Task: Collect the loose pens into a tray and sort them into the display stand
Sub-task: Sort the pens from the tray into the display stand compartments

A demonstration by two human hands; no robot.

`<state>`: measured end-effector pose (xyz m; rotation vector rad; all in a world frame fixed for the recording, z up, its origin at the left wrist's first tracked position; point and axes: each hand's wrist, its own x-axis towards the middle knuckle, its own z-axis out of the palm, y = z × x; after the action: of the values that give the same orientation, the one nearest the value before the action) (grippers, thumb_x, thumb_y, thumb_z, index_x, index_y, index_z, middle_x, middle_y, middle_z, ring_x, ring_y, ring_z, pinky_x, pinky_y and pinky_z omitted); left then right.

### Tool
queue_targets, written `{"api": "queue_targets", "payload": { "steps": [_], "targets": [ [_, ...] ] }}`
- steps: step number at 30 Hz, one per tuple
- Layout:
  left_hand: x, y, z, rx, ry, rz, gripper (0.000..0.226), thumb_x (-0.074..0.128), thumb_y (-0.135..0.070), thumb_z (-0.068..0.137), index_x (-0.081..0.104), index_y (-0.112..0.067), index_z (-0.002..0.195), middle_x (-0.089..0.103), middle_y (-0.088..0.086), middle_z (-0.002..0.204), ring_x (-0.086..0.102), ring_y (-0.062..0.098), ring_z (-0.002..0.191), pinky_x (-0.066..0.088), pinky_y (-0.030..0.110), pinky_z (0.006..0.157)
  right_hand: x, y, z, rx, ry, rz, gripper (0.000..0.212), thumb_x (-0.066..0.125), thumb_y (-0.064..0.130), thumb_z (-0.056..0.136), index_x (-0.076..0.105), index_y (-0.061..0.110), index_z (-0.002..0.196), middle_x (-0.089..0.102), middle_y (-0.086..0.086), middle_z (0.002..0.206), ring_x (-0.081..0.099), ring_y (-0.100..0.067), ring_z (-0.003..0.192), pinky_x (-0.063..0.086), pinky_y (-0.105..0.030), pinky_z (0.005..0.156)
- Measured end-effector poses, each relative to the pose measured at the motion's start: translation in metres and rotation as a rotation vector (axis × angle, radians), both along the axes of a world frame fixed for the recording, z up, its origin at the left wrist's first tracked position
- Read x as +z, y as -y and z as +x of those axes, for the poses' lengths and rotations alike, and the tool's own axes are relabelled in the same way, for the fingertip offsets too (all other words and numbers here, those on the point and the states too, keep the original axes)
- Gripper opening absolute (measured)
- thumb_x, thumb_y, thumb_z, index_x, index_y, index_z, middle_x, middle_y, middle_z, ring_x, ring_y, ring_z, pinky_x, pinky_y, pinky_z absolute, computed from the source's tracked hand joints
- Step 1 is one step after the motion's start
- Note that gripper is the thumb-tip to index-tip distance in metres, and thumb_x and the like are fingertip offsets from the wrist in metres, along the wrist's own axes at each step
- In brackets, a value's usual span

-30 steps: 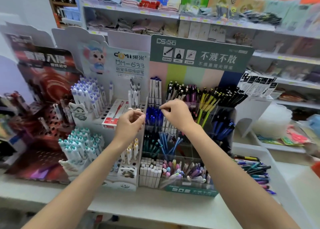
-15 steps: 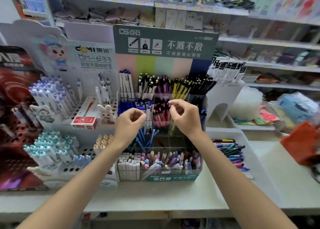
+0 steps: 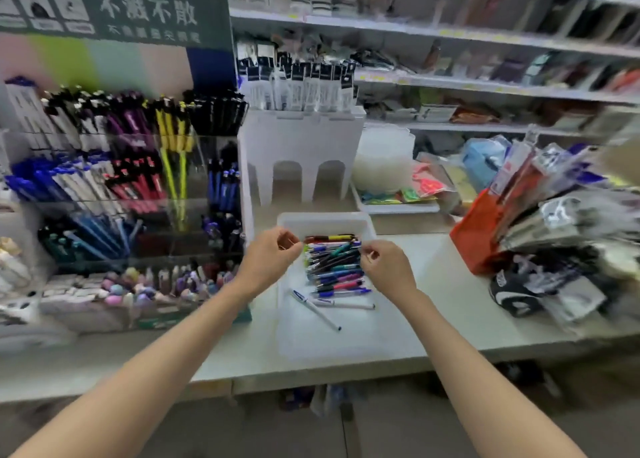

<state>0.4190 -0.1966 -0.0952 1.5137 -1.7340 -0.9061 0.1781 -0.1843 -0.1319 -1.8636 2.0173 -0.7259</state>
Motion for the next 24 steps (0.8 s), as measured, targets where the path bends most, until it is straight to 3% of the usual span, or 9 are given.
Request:
{"api": "queue_targets", "payload": {
  "steps": [3, 7, 12, 17, 19, 20, 22, 24],
  "targets": [
    [-0.034, 0.002, -0.035, -0.053, 0.149, 0.072, 0.004, 0.067, -0.014, 0.088, 0.069, -0.016, 0.091, 0.07, 0.0, 0.084, 0.065, 0.021, 0.082, 0.054, 0.036, 0.08, -0.028, -0.009, -0.034, 0.002, -0.034, 0.074, 0.034, 0.065, 0.016, 0.088, 0.066, 0.013, 0.121, 0.064, -0.008, 0.12, 0.054, -0.027, 0.112, 0.041, -0.031, 0.096],
    [-0.08, 0.008, -0.047, -0.333, 0.474, 0.201, 0.038, 0.065, -0.004, 0.084, 0.063, -0.02, 0.118, 0.055, -0.003, 0.111, 0.054, 0.016, 0.107, 0.043, 0.027, 0.088, -0.062, -0.013, -0.046, 0.088, -0.027, 0.176, 0.052, 0.063, 0.022, 0.091, 0.048, 0.016, 0.141, 0.048, -0.007, 0.14, 0.041, -0.026, 0.128, 0.033, -0.033, 0.107],
    [-0.119, 0.016, -0.057, -0.511, 0.887, 0.179, 0.042, 0.065, -0.016, 0.084, 0.059, -0.03, 0.124, 0.055, -0.004, 0.123, 0.049, 0.02, 0.118, 0.037, 0.034, 0.089, -0.09, -0.017, -0.055, 0.141, 0.0, 0.096, 0.053, 0.064, 0.017, 0.091, 0.048, 0.016, 0.141, 0.044, -0.006, 0.145, 0.035, -0.022, 0.135, 0.034, -0.032, 0.112],
    [-0.138, 0.02, -0.064, -0.411, 0.841, -0.01, 0.019, 0.073, -0.026, 0.084, 0.066, -0.024, 0.102, 0.065, -0.005, 0.104, 0.061, 0.021, 0.1, 0.034, 0.03, 0.077, -0.101, -0.024, -0.063, 0.131, 0.089, 0.041, 0.05, 0.061, 0.012, 0.092, 0.048, 0.016, 0.139, 0.042, -0.001, 0.145, 0.035, -0.016, 0.134, 0.025, -0.017, 0.109],
    [-0.148, 0.021, -0.065, -0.375, 0.765, -0.177, 0.038, 0.092, -0.024, 0.062, 0.069, -0.02, 0.092, 0.066, 0.001, 0.093, 0.064, 0.027, 0.087, 0.042, 0.032, 0.07, -0.103, -0.023, -0.061, 0.104, 0.132, 0.052, 0.05, 0.059, 0.014, 0.093, 0.046, 0.017, 0.141, 0.04, 0.002, 0.147, 0.034, -0.011, 0.136, 0.023, -0.013, 0.108],
    [-0.152, 0.021, -0.066, -0.365, 0.756, -0.224, 0.054, 0.097, -0.027, 0.051, 0.07, -0.019, 0.097, 0.067, 0.005, 0.098, 0.064, 0.03, 0.091, 0.048, 0.036, 0.072, -0.104, -0.024, -0.061, 0.099, 0.146, 0.054, 0.05, 0.058, 0.014, 0.094, 0.045, 0.017, 0.142, 0.039, 0.003, 0.148, 0.034, -0.01, 0.137, 0.024, -0.013, 0.109],
    [-0.157, 0.024, -0.07, -0.371, 0.79, -0.233, 0.087, 0.093, -0.046, 0.051, 0.062, -0.017, 0.126, 0.055, 0.014, 0.135, 0.052, 0.035, 0.124, 0.047, 0.05, 0.096, -0.107, -0.024, -0.062, 0.09, 0.166, 0.053, 0.052, 0.057, 0.014, 0.094, 0.043, 0.018, 0.144, 0.039, 0.004, 0.149, 0.033, -0.009, 0.138, 0.025, -0.016, 0.113],
    [-0.16, 0.028, -0.077, -0.402, 0.849, -0.203, 0.113, 0.08, -0.063, 0.06, 0.035, -0.017, 0.152, 0.023, 0.016, 0.161, 0.02, 0.035, 0.149, 0.024, 0.054, 0.116, -0.109, -0.024, -0.063, 0.082, 0.181, 0.057, 0.052, 0.056, 0.013, 0.095, 0.042, 0.019, 0.145, 0.039, 0.005, 0.151, 0.033, -0.008, 0.14, 0.022, -0.014, 0.113]
  ]
}}
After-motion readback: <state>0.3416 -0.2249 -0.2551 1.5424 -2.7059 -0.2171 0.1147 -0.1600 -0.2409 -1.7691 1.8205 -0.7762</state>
